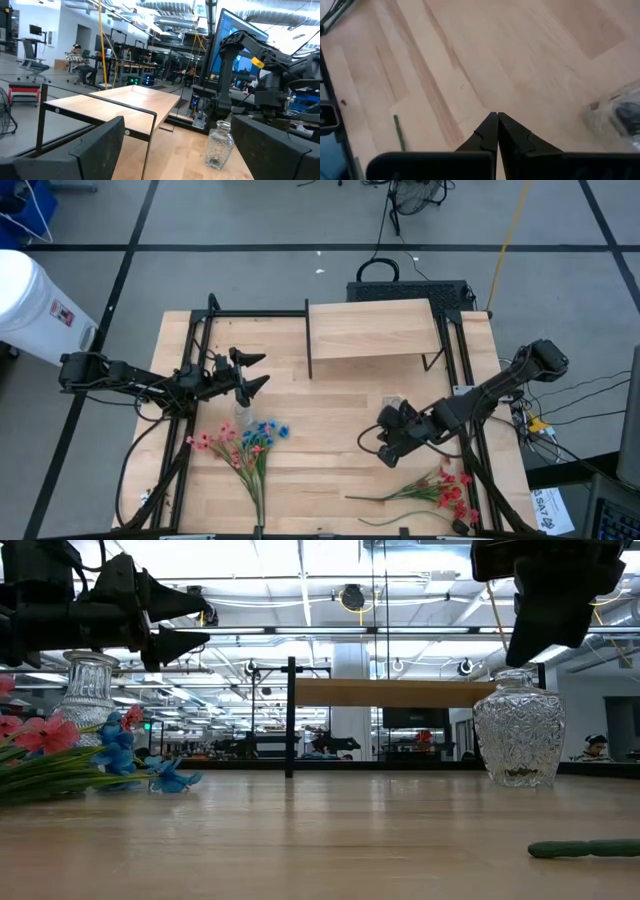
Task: Pick and place flowers into a vace then onto a shelf
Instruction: Put the red flowers into the right transparent vase
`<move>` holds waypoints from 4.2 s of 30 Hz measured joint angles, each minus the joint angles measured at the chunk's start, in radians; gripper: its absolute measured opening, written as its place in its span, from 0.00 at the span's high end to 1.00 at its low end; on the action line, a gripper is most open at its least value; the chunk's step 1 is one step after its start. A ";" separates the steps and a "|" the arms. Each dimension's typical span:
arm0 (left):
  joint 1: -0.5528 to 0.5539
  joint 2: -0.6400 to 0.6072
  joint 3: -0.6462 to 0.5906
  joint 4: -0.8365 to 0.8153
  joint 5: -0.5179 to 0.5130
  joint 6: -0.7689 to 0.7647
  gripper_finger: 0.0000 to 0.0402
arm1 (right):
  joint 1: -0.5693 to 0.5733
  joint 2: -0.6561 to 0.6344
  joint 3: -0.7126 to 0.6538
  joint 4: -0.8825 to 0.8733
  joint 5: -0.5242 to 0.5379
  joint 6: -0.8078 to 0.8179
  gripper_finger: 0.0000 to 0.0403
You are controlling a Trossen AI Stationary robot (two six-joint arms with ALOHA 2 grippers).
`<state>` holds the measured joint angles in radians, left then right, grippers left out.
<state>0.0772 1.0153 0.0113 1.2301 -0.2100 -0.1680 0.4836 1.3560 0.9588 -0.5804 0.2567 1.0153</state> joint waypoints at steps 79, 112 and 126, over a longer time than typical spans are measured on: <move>0.001 0.000 0.000 -0.083 -0.034 0.010 0.09 | 0.342 0.465 -0.001 0.307 -0.068 -0.159 0.94; 0.039 0.000 0.000 -0.114 -0.061 0.016 0.09 | 0.227 0.164 0.131 -0.124 0.080 -0.245 1.00; 0.039 0.000 0.000 -0.121 -0.061 0.016 0.09 | 0.143 0.161 0.459 -0.738 0.064 -0.249 1.00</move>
<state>0.1165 1.0154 0.0116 1.1091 -0.2714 -0.1524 0.6267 1.5171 1.4182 -1.3183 0.3206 0.7666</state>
